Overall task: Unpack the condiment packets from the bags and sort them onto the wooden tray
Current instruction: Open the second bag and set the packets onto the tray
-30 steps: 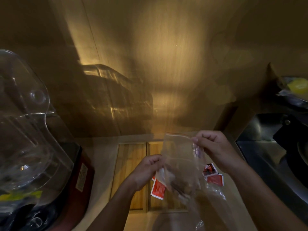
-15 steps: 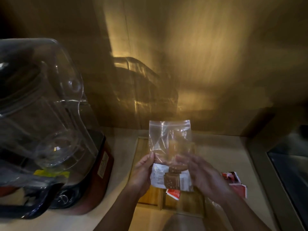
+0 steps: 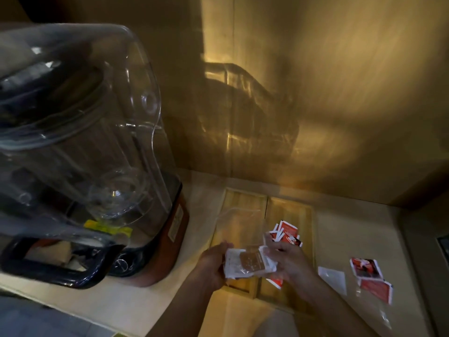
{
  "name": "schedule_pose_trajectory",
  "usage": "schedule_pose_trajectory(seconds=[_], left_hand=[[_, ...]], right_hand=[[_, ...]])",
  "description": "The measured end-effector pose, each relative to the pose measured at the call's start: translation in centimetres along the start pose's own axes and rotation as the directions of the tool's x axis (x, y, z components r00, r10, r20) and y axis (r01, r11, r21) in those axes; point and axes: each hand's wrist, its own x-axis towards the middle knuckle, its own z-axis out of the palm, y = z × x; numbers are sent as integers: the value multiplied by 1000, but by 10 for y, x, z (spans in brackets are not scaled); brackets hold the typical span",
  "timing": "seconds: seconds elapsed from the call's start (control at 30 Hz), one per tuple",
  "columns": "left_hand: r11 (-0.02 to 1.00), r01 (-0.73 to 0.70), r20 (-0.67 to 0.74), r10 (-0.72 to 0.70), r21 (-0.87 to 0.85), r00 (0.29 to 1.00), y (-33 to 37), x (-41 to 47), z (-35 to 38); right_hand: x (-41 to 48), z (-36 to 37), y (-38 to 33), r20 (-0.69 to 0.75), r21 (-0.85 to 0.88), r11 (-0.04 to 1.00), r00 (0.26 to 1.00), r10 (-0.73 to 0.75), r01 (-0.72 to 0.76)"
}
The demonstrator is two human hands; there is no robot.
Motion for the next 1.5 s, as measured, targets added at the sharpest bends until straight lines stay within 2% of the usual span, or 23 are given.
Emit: schedule_pose_trajectory(seconds=[0.13,0.4,0.6,0.73,0.83,0.93,1.0,1.07,1.2,1.27,1.37,1.43,1.5], left_hand=[[999,50,44,-50,11,998,6,1,-1],[989,68,105,-82,133,991,11,0,2],[965,113,89,-137,236,987,8,7,-4],[938,92,48,-114,336,992,8,9,-9],[949,124,26,-137,290,990,7,9,-12],[966,137,58,-153,221,987,6,3,-7],[967,104,30,-114,234,993,8,0,-4],[967,48,-7,-48,251,999,11,-4,-2],[953,-61,-10,67,298,998,12,-12,-2],[912,-116,15,119,394,993,12,-17,-3],[780,-261,53,283,569,958,16,-26,-5],[642,-429,191,408,636,893,21,-28,-6],[421,-552,358,456,720,815,24,-27,-7]], right_hand=[[3,8,-6,-46,8,999,998,34,-34],[3,12,-16,-85,-159,987,996,10,-24],[-1,9,-18,-119,-205,978,993,12,-36],[-4,8,-20,-121,-145,989,993,12,-30],[-5,7,-20,-111,-24,999,993,34,-37],[-6,8,-15,-87,2,995,991,-97,97],[-6,8,-12,42,-112,970,976,-213,217],[-4,8,-10,166,-335,898,956,-243,286],[1,6,-11,94,-604,727,935,-343,327],[1,7,-15,72,-642,689,921,-383,336],[0,11,-27,90,-668,640,894,-438,381],[0,14,-35,110,-705,582,873,-476,406],[1,16,-41,109,-715,563,861,-496,415]])
